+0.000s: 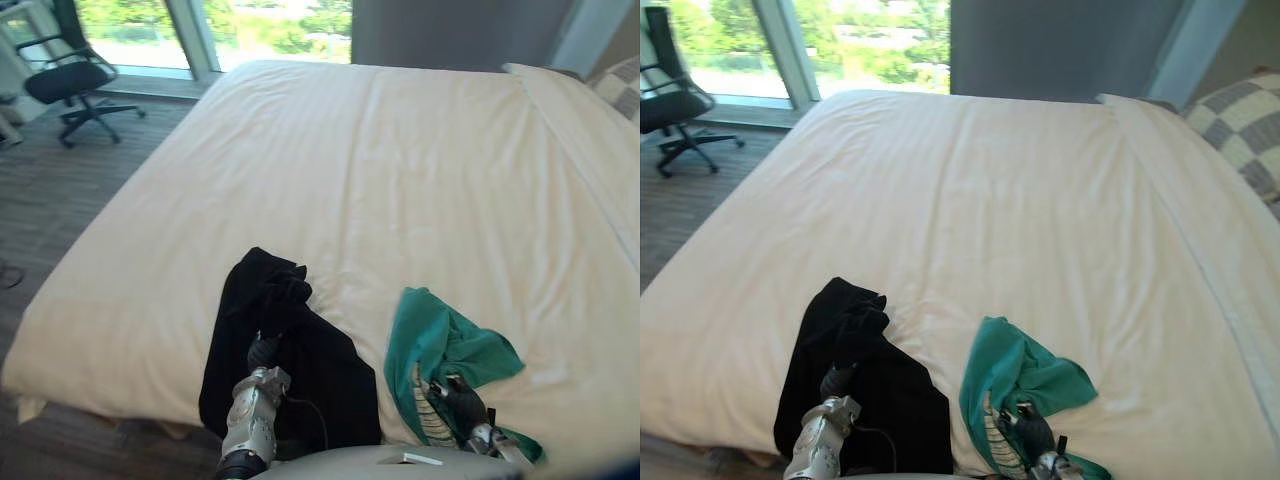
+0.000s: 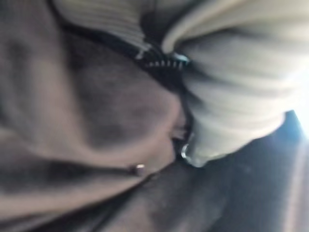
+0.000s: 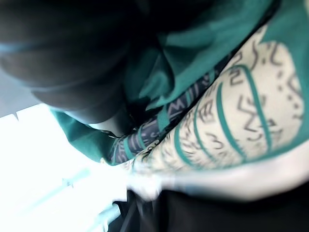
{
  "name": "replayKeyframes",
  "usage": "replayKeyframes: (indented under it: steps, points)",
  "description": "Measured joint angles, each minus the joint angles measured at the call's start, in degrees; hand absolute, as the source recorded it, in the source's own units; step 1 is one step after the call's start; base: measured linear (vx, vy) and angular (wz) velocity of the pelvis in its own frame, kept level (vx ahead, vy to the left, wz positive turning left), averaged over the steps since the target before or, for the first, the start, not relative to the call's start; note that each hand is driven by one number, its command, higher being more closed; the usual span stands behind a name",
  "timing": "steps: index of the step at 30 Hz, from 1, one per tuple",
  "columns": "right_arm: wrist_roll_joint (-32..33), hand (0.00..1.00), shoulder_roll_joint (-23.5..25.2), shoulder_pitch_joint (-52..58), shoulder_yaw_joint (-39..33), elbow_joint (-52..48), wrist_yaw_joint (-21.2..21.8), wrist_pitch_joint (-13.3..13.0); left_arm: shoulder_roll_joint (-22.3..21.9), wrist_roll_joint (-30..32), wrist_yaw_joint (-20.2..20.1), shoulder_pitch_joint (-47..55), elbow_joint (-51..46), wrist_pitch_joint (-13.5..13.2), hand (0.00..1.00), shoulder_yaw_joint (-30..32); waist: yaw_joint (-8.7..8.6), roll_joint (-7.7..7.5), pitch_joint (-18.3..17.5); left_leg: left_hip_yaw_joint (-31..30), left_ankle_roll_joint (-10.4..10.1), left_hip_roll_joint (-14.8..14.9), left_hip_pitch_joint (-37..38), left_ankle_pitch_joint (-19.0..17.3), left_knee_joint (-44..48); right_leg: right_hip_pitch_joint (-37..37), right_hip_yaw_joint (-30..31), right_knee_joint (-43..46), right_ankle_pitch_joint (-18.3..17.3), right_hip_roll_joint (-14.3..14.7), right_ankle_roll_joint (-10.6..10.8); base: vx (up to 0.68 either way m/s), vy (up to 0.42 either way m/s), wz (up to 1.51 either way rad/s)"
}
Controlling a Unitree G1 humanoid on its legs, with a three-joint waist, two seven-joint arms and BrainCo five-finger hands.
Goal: Tidy the bed and pick cloth on bed and put in laundry
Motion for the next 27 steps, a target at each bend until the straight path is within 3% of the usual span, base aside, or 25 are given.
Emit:
replayKeyframes:
  steps: [1,2,3,4,5,6,7,8,9,10,12,13,14,18,21,22,23,24,25,26,27]
  points:
    - [-0.52,1.00,0.53,0.25,0.66,-0.31,-0.80,0.22,0.01,-0.27,-0.57,1.52,-0.48,-0.24,1.00,-0.74,0.16,-0.06,-0.02,-0.15,3.32,-0.64,-1.01,-0.85,-0.37,0.39,-2.17,-0.04,-0.11,-0.53,0.27,-0.15,0.081,1.78]
    - [-1.75,1.00,1.34,0.27,0.83,-0.39,-2.34,0.28,-0.09,-1.04,-1.12,3.98,-1.07,-0.43,1.00,-1.79,0.20,0.05,0.13,1.15,9.14,-1.80,-2.48,-4.01,-0.88,1.07,-4.90,-0.52,-0.68,-1.51,1.46,-0.11,0.086,1.73]
    - [-2.12,1.00,1.84,0.94,0.83,-0.92,-3.46,0.28,0.28,-1.05,-1.33,4.93,-1.28,-0.43,1.00,-2.21,-0.08,-0.78,-0.19,3.22,12.40,-2.75,-2.94,-6.93,-1.59,1.41,-5.59,-1.57,-1.14,-2.12,2.19,-0.07,0.138,2.55]
    - [-2.02,1.00,2.71,2.72,0.65,-2.09,-4.71,-0.08,1.03,-1.07,-1.92,6.34,-2.35,-0.68,1.00,-2.47,-0.99,-2.71,-0.13,8.59,10.39,-3.40,-3.33,-8.18,-1.42,3.05,-8.90,-3.45,-1.69,-3.58,2.59,-0.03,0.154,2.64]
    - [-1.99,1.00,2.49,3.81,0.62,-2.51,-6.14,-0.16,1.55,-1.10,-2.26,6.46,-2.59,-0.68,1.00,-2.63,-0.97,-2.65,-0.03,12.17,7.82,-3.36,-4.21,-6.35,1.48,4.25,-12.39,-3.50,-1.67,-4.75,2.61,0.04,0.250,2.84]
    - [-1.90,1.00,1.72,4.31,0.80,-2.57,-7.88,0.47,1.53,-1.08,-2.51,7.04,-2.74,0.11,1.00,-2.82,-0.37,-1.29,-0.14,14.10,7.20,-3.29,-4.52,-6.63,5.55,5.96,-15.07,-3.05,-2.12,-5.21,3.36,0.08,0.205,2.07]
    - [-1.88,1.00,0.76,4.39,0.83,-2.77,-8.76,0.79,1.32,-1.10,-2.79,7.91,-3.02,0.54,1.00,-2.90,-0.47,0.80,-0.48,14.37,4.04,-2.82,-3.55,-8.18,5.22,6.49,-15.11,-2.09,-2.29,-4.20,3.79,0.10,0.178,1.62]
    - [-1.80,1.00,0.47,3.84,0.74,-2.60,-9.47,1.26,1.28,-1.08,-2.99,8.00,-3.00,1.04,1.00,-3.08,-0.94,1.16,-0.30,14.09,2.29,-3.21,-3.47,-7.02,4.65,6.79,-14.66,-1.32,-2.19,-4.50,3.69,0.03,0.180,1.87]
    - [-1.19,1.00,0.31,4.07,0.59,-2.60,-10.66,1.64,2.73,-1.06,-3.39,8.12,-3.45,2.35,1.00,-3.99,-2.27,0.53,-0.69,14.29,2.17,-5.69,-3.01,-7.12,4.02,7.66,-12.93,-0.51,-1.88,-5.48,2.79,0.03,0.184,2.01]
    - [-0.69,1.00,0.19,4.10,0.57,-2.59,-10.92,1.89,3.18,-1.07,-3.42,7.95,-3.74,3.07,1.00,-4.07,-2.75,0.65,-0.68,15.59,0.43,-6.39,-2.60,-8.25,4.84,8.33,-12.56,-0.34,-1.52,-5.94,2.21,0.06,0.217,2.23]
    - [-0.70,1.00,-0.27,4.46,0.67,-2.57,-11.05,2.24,3.26,-1.08,-3.39,7.45,-3.79,3.86,1.00,-4.44,-4.24,-1.32,-1.55,20.26,-2.81,-5.92,-3.66,-11.47,8.94,9.59,-12.42,-0.24,-1.51,-7.15,1.38,0.09,0.141,1.46]
    - [-0.71,1.00,-0.68,4.47,0.75,-2.31,-10.96,2.24,3.72,-1.09,-3.33,7.04,-3.91,4.86,1.00,-4.92,-3.56,-0.04,-1.40,23.46,-1.09,-5.17,-4.09,-8.77,11.01,10.05,-13.18,3.04,-2.38,-8.72,2.73,0.10,0.157,0.98]
    - [-0.78,1.00,-0.77,3.73,0.81,-1.31,-10.99,2.96,3.76,-1.12,-3.14,7.26,-3.96,6.21,1.00,-5.55,-3.41,-0.55,-1.55,22.98,0.64,-7.26,-2.85,-8.58,9.79,10.26,-12.91,4.99,-2.79,-10.77,3.34,0.11,0.159,0.72]
    - [-0.78,1.00,0.43,2.03,0.99,-1.44,-11.24,3.09,5.57,-1.35,-2.65,6.87,-4.05,8.14,1.00,-7.46,-3.77,-0.89,-1.64,19.72,1.29,-12.12,1.04,-6.59,2.31,11.56,-13.19,7.15,-1.72,-12.91,2.26,0.07,0.081,0.42]
    - [-0.83,1.00,-0.92,2.86,1.01,-3.47,-11.33,3.14,4.41,-1.70,-1.66,6.62,-4.88,8.17,1.00,-9.04,-3.56,1.81,0.18,17.57,1.10,-13.41,2.56,-6.39,-0.10,10.77,-15.88,14.75,0.42,-15.83,-0.50,0.06,0.050,0.28]
    - [-0.89,1.00,-1.98,3.23,0.50,-5.22,-11.32,3.12,3.94,-1.70,-1.65,6.37,-5.72,8.18,1.00,-10.47,-4.01,2.96,0.96,16.45,1.50,-14.54,2.63,-6.67,-0.21,9.94,-16.63,18.52,0.95,-18.12,-1.44,0.05,0.111,0.38]
    - [-1.14,1.00,-2.93,3.27,0.33,-6.20,-11.25,2.99,3.85,-1.72,-1.57,6.12,-6.63,8.14,1.00,-11.40,-4.00,3.68,1.39,15.31,1.79,-16.03,2.60,-6.66,-0.40,8.14,-16.22,23.31,1.11,-20.76,-3.71,0.07,0.125,0.47]
    - [-1.64,1.00,-3.42,3.23,0.40,-6.31,-11.14,2.90,3.91,-1.74,-1.37,5.79,-6.69,8.10,1.00,-11.72,-4.05,4.16,1.68,14.29,2.41,-16.59,2.55,-6.34,-0.47,7.26,-15.31,26.27,1.10,-21.30,-6.47,0.07,0.141,0.80]
    - [-3.05,1.00,-3.52,3.65,0.44,-6.08,-10.75,2.89,4.34,-1.99,-0.55,4.87,-6.96,8.06,1.00,-11.73,-4.91,4.93,2.23,10.77,3.98,-17.11,3.14,-5.28,-1.45,5.42,-11.67,32.54,-0.54,-18.93,-7.77,0.01,0.115,1.42]
    - [-4.53,1.00,-3.46,4.30,0.58,-6.43,-10.42,2.20,4.90,-2.50,0.34,4.00,-6.45,7.85,1.00,-11.56,-7.12,4.96,2.65,5.90,-3.50,-16.88,4.69,-6.99,-3.89,4.14,-6.45,33.69,-2.74,-11.27,-7.11,0.01,0.101,1.60]
    - [-4.87,1.00,-3.00,4.22,1.03,-6.12,-10.64,1.64,5.48,-2.50,0.56,3.42,-6.21,7.68,1.00,-10.53,-7.78,2.88,2.64,7.40,-3.39,-17.00,4.70,-12.34,-1.08,2.84,-3.81,33.18,-3.51,-9.93,-6.10,0.08,0.013,1.32]
